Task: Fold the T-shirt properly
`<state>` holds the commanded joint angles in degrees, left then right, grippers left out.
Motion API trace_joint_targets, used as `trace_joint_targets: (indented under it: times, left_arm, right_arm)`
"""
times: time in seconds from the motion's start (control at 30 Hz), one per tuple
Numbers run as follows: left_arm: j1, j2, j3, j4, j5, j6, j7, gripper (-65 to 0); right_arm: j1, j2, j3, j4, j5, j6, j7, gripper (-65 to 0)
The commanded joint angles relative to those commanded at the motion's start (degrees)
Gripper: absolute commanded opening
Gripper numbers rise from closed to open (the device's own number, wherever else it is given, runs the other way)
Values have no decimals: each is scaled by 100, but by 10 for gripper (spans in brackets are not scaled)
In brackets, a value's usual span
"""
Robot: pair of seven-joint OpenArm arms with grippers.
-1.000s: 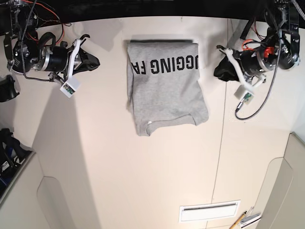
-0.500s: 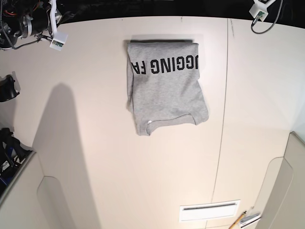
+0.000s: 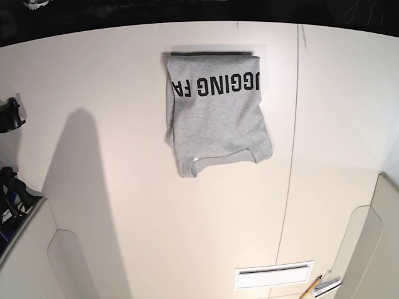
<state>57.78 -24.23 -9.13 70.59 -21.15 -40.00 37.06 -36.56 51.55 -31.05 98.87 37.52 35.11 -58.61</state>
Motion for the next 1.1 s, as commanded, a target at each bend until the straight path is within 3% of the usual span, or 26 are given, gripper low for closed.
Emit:
trace_joint_targets:
  times: [0.1, 0.27, 0.47, 0.6, 0.7, 0.8, 1.1]
  left_arm:
    - [-717, 319, 402, -949, 2, 0, -2, -521]
    - [-1716, 750, 861, -1956, 2, 0, -2, -521]
    - [-2428, 758, 1668, -2531, 4, 0, -7, -521]
    - [-2787, 774, 2004, -2754, 122, 0, -155, -521]
    - [-3038, 841, 2046, -2865, 192, 0, -153, -521]
    - [-3244, 896, 2046, -2951, 192, 148, -195, -521]
    - [-3580, 903, 2046, -2968, 190, 143, -435, -521]
  right_arm:
    - [24, -17, -387, -411, -286, 2, 767, -650]
    - [678, -302, -1097, -1322, -433, 2, 876, -650]
    - [1545, -1202, -1639, -3263, -920, 0, 960, -650]
    - [2024, -1906, -1676, -4669, -1368, 0, 1196, -650]
    - [2282, -2232, -1676, -5309, -1683, 2, 1241, -650]
    - [2481, -2332, -1676, -5523, -1718, 2, 1283, -650]
    - [2861, -2350, -1670, -5521, -1718, 0, 1462, -650]
